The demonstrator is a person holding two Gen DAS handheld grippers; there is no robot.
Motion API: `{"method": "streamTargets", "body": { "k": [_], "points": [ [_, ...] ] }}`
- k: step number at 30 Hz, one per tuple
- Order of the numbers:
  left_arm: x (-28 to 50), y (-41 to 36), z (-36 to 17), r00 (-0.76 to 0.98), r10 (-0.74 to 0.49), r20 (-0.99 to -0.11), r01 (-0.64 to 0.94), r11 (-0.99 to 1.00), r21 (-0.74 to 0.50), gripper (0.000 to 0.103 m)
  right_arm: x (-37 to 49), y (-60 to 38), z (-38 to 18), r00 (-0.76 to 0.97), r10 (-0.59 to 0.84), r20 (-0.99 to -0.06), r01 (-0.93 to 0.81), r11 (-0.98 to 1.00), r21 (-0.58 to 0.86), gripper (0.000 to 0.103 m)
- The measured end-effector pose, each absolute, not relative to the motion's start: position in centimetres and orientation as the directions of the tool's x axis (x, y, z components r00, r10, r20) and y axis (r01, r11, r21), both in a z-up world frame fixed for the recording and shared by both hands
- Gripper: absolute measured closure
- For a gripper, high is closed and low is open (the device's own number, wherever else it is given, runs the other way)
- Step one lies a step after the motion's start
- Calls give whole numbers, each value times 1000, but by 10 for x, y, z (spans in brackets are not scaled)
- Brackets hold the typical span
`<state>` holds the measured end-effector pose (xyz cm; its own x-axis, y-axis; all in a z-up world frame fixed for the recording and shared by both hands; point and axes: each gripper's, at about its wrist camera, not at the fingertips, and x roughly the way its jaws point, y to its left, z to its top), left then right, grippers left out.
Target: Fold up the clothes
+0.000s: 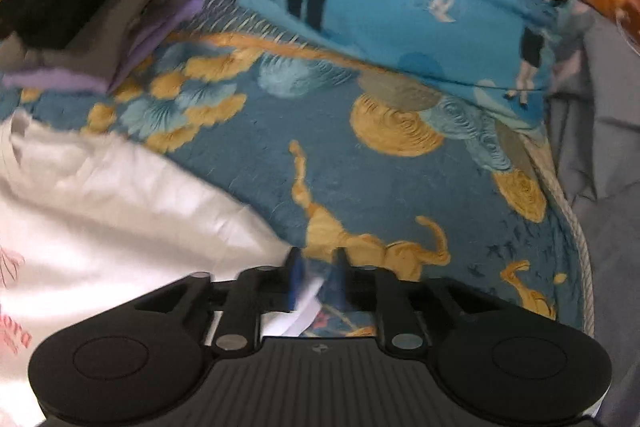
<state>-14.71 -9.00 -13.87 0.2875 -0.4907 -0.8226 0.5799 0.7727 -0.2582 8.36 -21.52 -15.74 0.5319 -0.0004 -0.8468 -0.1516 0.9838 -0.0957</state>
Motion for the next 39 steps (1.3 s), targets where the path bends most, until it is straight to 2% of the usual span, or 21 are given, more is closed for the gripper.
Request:
{"method": "streamTargets", "body": {
  "k": [3, 5, 9, 11, 15, 23, 27, 28, 32, 36, 37, 39],
  "points": [
    [-151, -62, -110, 313, -540, -781, 569, 766, -301, 7, 80, -232, -137, 602, -2, -798, -92, 993, -72, 50],
    [-154, -35, -90, 357, -548, -757, 562, 773, -294, 5, 78, -215, -132, 615, 56, -787, -177, 982, -68, 50],
    [-145, 33, -69, 491, -419, -764, 468, 866, -174, 1, 74, -174, -123, 617, 183, -766, -360, 930, -68, 50],
    [-128, 59, -71, 518, -361, -775, 438, 891, -122, 1, 71, -154, -119, 608, 245, -755, -447, 892, -71, 51],
    [-76, 103, -80, 495, -366, -788, 497, 863, -88, 1, 78, -93, -136, 539, 319, -780, -608, 788, -97, 57],
    [28, 192, -97, 448, -369, -814, 609, 792, -24, 1, 115, -89, -165, 477, 372, -796, -647, 762, -32, 58],
    [69, 198, -113, 390, -378, -839, 633, 773, -54, 1, 126, -100, -171, 444, 406, -799, -658, 753, 16, 56],
    [78, 197, -119, 372, -368, -852, 638, 768, -53, 2, 128, -102, -174, 432, 408, -804, -663, 749, 24, 56],
    [109, 195, -141, 296, -355, -886, 642, 761, -91, 20, 134, -106, -185, 380, 417, -826, -680, 731, 56, 56],
    [119, 199, -152, 269, -385, -883, 634, 761, -139, 24, 135, -108, -191, 357, 426, -831, -689, 721, 74, 57],
    [118, 200, -151, 275, -391, -878, 633, 761, -141, 28, 135, -108, -192, 354, 428, -832, -688, 721, 78, 59],
    [116, 201, -149, 286, -407, -867, 629, 762, -151, 44, 135, -108, -194, 347, 430, -833, -686, 722, 87, 76]
  ]
}}
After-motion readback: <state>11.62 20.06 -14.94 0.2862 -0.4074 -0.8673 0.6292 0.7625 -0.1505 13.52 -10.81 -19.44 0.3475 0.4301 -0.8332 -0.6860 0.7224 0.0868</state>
